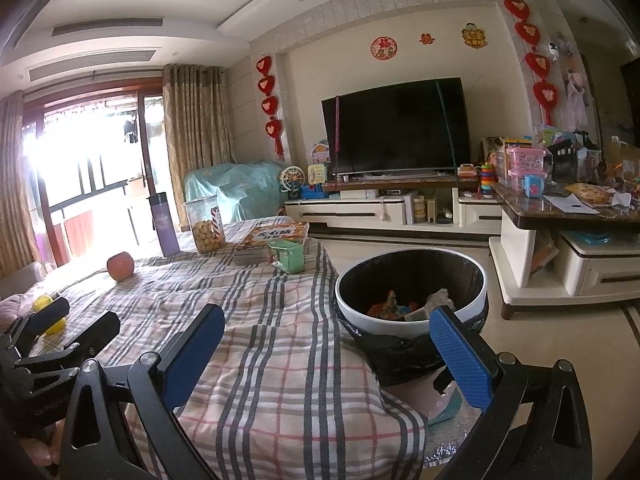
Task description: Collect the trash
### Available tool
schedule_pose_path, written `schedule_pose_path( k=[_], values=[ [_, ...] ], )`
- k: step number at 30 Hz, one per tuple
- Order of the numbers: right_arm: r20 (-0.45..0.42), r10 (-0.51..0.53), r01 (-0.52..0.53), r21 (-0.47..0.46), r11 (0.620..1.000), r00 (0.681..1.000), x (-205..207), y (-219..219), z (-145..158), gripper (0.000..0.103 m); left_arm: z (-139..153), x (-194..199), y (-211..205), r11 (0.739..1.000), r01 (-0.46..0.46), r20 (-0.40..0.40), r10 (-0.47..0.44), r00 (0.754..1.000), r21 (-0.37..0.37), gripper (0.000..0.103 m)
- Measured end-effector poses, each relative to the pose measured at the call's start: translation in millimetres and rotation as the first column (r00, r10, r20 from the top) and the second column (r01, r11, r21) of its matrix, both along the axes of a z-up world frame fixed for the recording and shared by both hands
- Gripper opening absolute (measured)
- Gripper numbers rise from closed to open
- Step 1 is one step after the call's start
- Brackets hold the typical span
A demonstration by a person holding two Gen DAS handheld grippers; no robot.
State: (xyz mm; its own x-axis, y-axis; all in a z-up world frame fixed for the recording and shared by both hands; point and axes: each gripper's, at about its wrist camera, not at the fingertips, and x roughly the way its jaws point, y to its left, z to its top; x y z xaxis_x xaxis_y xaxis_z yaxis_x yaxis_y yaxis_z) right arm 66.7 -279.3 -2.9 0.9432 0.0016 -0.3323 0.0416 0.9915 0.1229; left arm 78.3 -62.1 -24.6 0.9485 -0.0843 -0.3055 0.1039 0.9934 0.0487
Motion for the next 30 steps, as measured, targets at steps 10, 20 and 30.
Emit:
schedule_pose_path(
  k=[10, 20, 30],
  values=[
    [0.005, 0.003, -0.003, 0.001, 1.0, 1.0, 0.7, 1.1, 1.7, 0.103, 0.1, 0.3, 0.1, 1.0, 0.0, 0.001, 0.0, 1.0, 0.001, 0.102],
    [0.006, 0.007, -0.007, 0.004, 1.0, 1.0, 0.8, 2.4, 3.0, 0.103, -1.0, 0.2, -1.0, 1.0, 0.001, 0.001, -0.001, 1.0, 0.002, 0.102],
    [0.005, 0.011, -0.011, 0.012, 1.0, 1.0, 1.9, 4.9, 3.9, 0.103, -1.7, 2.0, -2.3, 1.0, 0.001, -0.002, -0.001, 1.0, 0.005, 0.102]
  ],
)
